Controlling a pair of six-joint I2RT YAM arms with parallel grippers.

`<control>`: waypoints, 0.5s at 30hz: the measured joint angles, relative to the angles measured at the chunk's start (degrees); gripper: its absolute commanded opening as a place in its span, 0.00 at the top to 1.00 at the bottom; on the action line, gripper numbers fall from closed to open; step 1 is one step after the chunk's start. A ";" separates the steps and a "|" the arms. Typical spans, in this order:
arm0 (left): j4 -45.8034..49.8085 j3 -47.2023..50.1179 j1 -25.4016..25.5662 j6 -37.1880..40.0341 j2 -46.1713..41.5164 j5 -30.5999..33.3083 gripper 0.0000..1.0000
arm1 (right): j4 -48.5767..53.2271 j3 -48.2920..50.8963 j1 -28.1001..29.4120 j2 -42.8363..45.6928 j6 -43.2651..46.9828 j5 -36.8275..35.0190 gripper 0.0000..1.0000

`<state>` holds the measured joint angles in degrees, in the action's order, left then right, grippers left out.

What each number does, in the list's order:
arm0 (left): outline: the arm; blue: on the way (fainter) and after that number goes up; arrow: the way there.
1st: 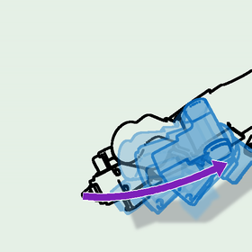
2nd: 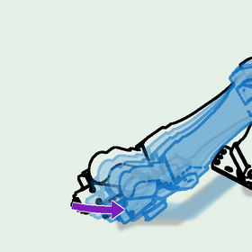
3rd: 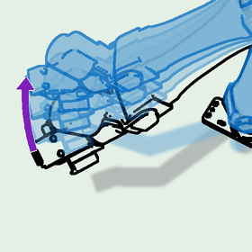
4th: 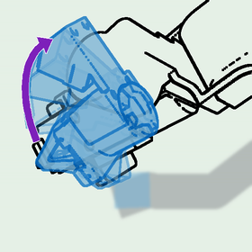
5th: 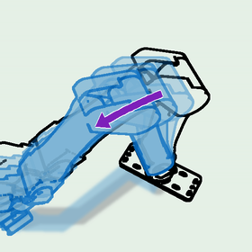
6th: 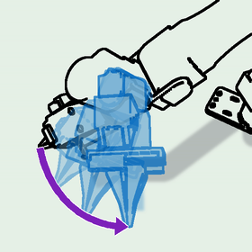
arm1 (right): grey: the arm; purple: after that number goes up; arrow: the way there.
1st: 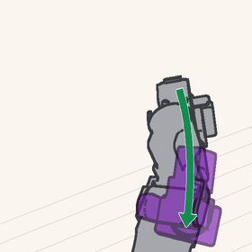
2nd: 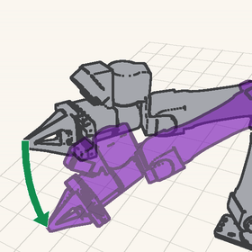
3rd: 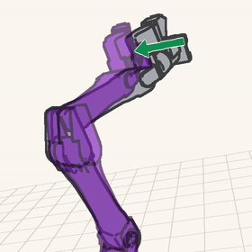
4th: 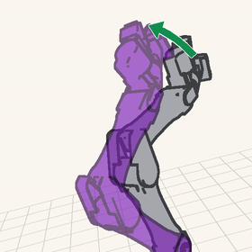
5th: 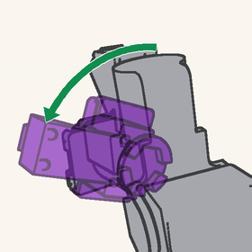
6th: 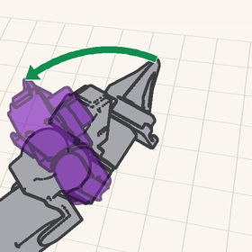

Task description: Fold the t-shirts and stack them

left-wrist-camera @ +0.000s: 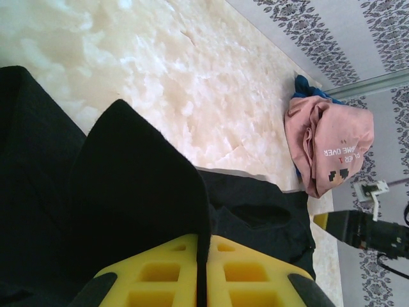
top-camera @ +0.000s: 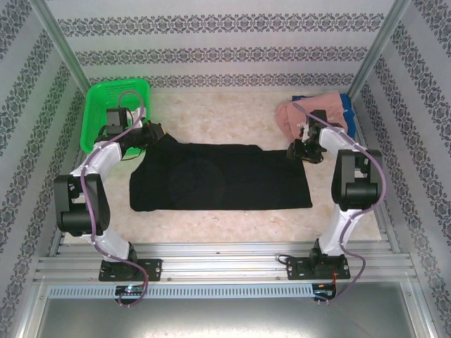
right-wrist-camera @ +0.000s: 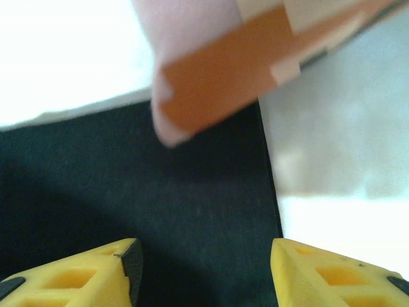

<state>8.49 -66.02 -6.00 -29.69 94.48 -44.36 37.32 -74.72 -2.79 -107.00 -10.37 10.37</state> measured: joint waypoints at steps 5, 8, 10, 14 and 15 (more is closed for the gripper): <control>-0.37 0.00 0.00 -0.39 0.00 -0.02 0.90 | 0.13 2.97 -0.07 3.06 1.40 0.04 0.42; -0.46 0.02 0.00 -0.61 0.00 -0.02 0.90 | 0.13 5.55 -0.66 3.19 0.61 0.85 0.42; -0.87 0.20 0.00 -0.72 0.00 -0.04 0.90 | 0.09 7.58 -1.77 3.63 -1.09 2.05 0.42; -1.70 0.83 0.00 -0.81 0.00 -0.04 0.90 | 0.02 10.75 -3.61 5.99 -5.70 4.44 0.40; -1.77 1.01 0.00 -0.81 0.00 -0.07 0.90 | -0.37 11.65 -4.00 6.95 -7.32 5.22 0.40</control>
<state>6.72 -65.01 -6.00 -30.50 94.48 -44.42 36.95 -63.07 -6.79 -100.05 -17.69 15.59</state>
